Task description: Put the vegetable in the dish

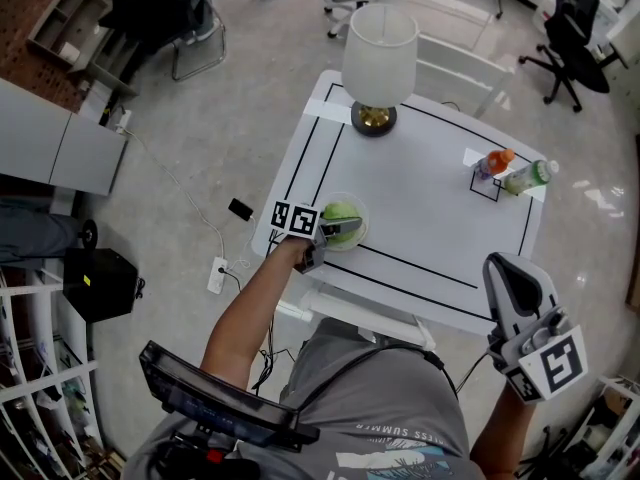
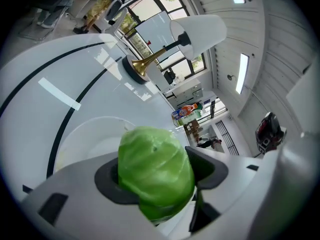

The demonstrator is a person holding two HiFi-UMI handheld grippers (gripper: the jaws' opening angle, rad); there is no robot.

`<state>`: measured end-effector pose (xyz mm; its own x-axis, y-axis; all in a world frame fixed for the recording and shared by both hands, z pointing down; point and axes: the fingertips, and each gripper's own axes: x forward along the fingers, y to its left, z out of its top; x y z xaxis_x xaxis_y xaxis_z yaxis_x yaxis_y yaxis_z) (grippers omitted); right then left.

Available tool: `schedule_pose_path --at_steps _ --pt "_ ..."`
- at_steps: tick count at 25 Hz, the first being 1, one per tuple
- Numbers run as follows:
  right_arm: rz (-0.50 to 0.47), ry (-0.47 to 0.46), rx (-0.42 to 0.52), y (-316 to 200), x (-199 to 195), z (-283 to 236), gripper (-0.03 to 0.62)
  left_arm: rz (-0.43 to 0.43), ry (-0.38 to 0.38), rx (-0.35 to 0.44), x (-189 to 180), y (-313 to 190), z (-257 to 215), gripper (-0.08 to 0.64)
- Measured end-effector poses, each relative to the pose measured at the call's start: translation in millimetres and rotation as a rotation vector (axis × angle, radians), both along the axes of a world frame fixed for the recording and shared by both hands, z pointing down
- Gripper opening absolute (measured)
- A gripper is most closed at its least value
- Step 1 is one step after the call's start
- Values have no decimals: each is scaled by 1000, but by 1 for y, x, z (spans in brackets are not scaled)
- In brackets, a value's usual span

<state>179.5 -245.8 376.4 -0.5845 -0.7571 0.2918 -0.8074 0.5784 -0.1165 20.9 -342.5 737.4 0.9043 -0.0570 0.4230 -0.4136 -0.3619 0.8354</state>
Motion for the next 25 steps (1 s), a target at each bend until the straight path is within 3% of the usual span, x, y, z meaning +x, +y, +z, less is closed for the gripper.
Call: schedule_pose_path --at_steps 9,14,25 --pt "1 19 -8 5 -1 4 8 7 -40 96 -7 -1 -4 291" --pt "-1 5 -3 7 -5 4 8 30 -121 185 -12 -2 2 324" --pt "-11 21 -9 12 -9 6 8 -4 -263 382 -20 -18 2 402"
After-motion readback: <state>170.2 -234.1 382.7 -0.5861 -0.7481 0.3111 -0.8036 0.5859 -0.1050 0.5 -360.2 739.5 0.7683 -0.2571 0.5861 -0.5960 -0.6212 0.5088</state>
